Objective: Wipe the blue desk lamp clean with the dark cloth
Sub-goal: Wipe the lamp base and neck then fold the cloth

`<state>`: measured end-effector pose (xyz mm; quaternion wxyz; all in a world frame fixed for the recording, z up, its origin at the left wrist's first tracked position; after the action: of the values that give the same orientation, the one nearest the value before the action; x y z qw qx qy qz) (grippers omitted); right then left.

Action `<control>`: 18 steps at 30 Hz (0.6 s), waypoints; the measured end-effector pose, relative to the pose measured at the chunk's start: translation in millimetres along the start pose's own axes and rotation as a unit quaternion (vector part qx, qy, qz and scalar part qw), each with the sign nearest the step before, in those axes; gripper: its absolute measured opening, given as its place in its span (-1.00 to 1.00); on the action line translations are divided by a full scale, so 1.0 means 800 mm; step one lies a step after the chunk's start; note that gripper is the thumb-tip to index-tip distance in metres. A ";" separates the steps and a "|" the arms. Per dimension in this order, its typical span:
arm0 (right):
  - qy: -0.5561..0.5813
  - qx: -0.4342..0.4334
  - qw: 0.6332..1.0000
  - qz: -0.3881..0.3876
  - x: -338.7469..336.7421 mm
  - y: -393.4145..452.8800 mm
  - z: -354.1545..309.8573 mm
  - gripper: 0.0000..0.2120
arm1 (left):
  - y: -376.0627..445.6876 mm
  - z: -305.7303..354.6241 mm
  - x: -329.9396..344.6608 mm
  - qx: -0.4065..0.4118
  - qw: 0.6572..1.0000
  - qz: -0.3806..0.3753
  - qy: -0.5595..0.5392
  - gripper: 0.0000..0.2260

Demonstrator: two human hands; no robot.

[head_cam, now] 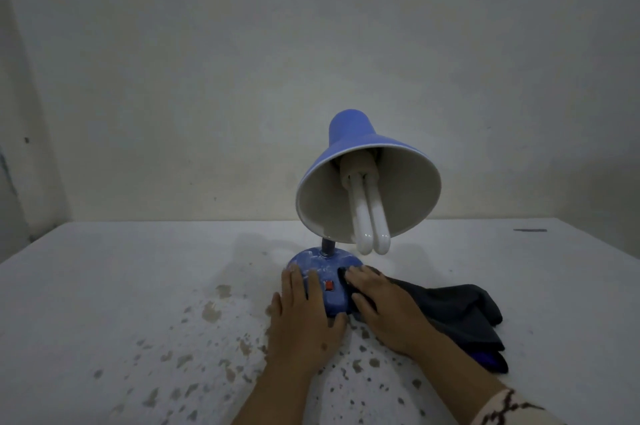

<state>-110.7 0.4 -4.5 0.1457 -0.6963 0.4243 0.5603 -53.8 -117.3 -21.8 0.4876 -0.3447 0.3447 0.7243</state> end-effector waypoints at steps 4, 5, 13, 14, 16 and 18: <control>0.009 0.003 1.000 -0.009 0.000 0.008 -0.001 -0.60 | 0.001 -0.002 0.000 -0.002 1.000 0.002 -0.020 -0.27; 0.017 0.002 1.000 -0.006 -0.003 0.014 -0.004 -0.63 | 0.001 -0.002 0.000 -0.001 1.000 0.005 -0.028 -0.27; 0.013 0.093 0.995 -0.041 0.002 0.081 0.003 -0.73 | 0.001 0.003 -0.006 -0.002 0.996 0.014 -0.083 -0.27; 0.012 0.099 0.994 -0.046 0.004 0.085 0.006 -0.72 | 0.001 0.004 -0.006 -0.001 0.996 0.015 -0.083 -0.28; 0.015 0.107 0.993 -0.056 0.008 0.091 0.013 -0.69 | 0.001 0.005 -0.007 -0.001 0.997 0.014 -0.082 -0.29; 0.032 0.101 0.993 -0.051 0.008 0.089 0.015 -0.73 | 0.002 0.005 -0.008 0.000 0.996 0.009 -0.084 -0.31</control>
<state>-171.9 -37.0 5.2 0.2294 -0.7164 0.4473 0.4838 -53.9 -117.0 -14.2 0.5082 -0.2794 0.3061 0.7550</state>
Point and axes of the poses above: each hand's wrist, its own y-axis towards the middle knuckle, its own x-axis out of the palm, z = x × y, the point moved 6 cm from there along y, towards the middle knuckle, and after that the axes turned 5 degrees about -y, right-handed, at the moved point
